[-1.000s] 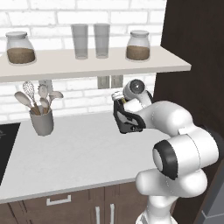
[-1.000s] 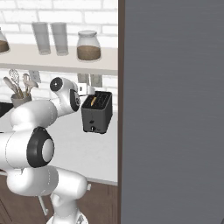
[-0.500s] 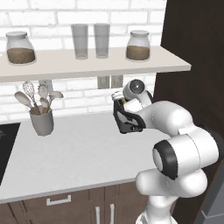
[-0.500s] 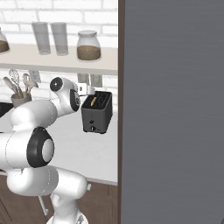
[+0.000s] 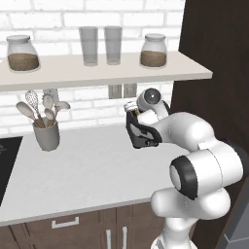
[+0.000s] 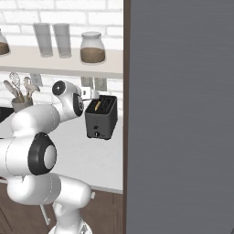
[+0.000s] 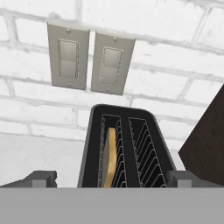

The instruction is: Start the toaster. Once the lever pops up, take the bread to the plate on the dining counter.

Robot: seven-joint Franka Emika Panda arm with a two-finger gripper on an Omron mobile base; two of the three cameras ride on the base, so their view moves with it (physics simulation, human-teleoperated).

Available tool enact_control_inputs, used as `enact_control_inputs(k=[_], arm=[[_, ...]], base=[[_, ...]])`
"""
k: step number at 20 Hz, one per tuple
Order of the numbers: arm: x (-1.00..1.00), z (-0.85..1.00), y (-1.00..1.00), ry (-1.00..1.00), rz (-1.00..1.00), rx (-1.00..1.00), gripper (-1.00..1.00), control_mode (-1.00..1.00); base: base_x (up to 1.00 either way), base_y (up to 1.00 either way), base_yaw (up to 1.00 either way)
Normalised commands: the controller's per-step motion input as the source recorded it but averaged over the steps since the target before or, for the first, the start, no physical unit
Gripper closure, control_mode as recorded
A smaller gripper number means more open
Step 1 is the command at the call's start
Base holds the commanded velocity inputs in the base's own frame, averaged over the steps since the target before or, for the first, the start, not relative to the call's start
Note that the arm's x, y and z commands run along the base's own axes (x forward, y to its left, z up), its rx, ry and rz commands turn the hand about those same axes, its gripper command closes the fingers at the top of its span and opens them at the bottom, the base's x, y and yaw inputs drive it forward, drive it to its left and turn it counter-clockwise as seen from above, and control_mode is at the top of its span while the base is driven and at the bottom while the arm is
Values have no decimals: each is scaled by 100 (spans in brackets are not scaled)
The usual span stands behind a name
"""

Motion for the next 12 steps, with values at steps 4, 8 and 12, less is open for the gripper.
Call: enact_control_inputs(k=[4, 8, 12], arm=[[0, 0, 0, 0, 0, 0, -100, -100], [0, 0, 0, 0, 0, 0, -100, -100], [0, 0, 0, 0, 0, 0, -100, -100]], base=[[0, 0, 0], [0, 0, 0], [0, 0, 0]])
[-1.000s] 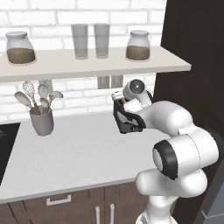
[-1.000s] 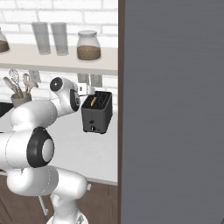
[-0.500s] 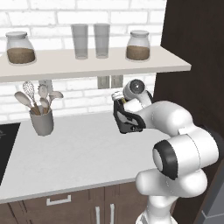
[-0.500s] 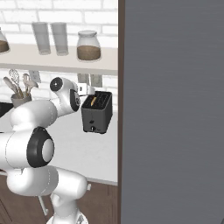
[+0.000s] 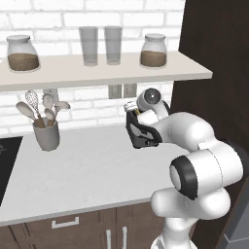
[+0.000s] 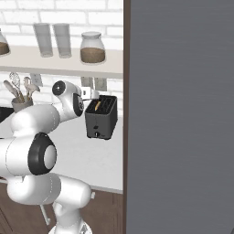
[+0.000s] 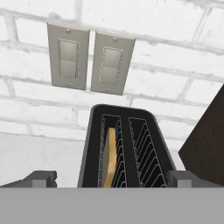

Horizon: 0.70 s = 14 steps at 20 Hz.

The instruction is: Start the toaster. Once the lever pops up, take the bread to the plate on the dining counter.

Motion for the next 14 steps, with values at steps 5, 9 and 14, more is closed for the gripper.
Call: enact_control_inputs(k=[5, 9, 14], arm=[[0, 0, 0, 0, 0, 0, -100, -100], [0, 0, 0, 0, 0, 0, -100, -100], [0, 0, 0, 0, 0, 0, -100, -100]], base=[[0, 0, 0], [0, 0, 0], [0, 0, 0]])
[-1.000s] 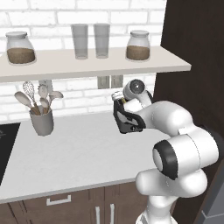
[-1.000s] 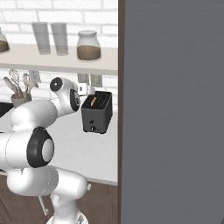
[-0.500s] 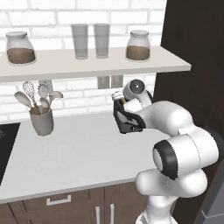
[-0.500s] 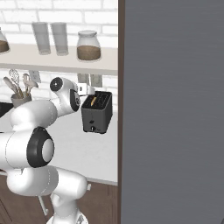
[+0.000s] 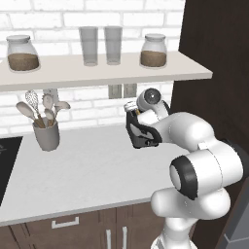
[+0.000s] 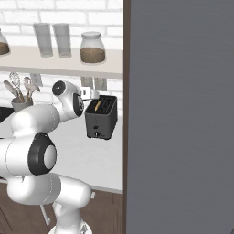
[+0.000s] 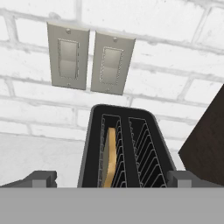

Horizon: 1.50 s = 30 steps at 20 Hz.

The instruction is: Start the toaster. Once the lever pops up, take the bread to the plate on the dining counter.

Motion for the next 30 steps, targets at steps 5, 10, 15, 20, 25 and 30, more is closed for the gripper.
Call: enact_control_inputs(k=[5, 10, 15, 20, 25, 30], arm=[[0, 0, 0, 0, 0, 0, -100, -100], [0, 0, 0, 0, 0, 0, -100, -100], [0, 0, 0, 0, 0, 0, -100, -100], [0, 0, 0, 0, 0, 0, -100, -100], [0, 0, 0, 0, 0, 0, -100, -100], [0, 0, 0, 0, 0, 0, -100, -100]], base=[[0, 0, 0], [0, 0, 0], [0, 0, 0], [0, 0, 0], [0, 0, 0], [0, 0, 0]])
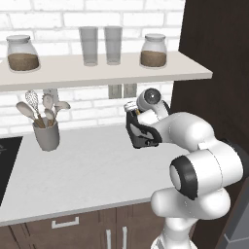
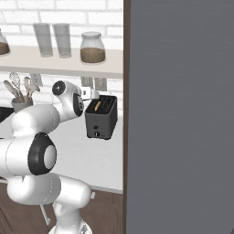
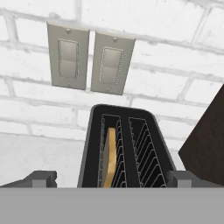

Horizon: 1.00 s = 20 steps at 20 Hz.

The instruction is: Start the toaster. Once the lever pops up, take the bread to the plate on the dining counter.

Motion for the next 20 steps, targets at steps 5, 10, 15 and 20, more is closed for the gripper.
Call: enact_control_inputs(k=[5, 10, 15, 20], arm=[[0, 0, 0, 0, 0, 0, -100, -100], [0, 0, 0, 0, 0, 0, -100, -100], [0, 0, 0, 0, 0, 0, -100, -100], [0, 0, 0, 0, 0, 0, -100, -100]], base=[[0, 0, 0], [0, 0, 0], [0, 0, 0], [0, 0, 0]])
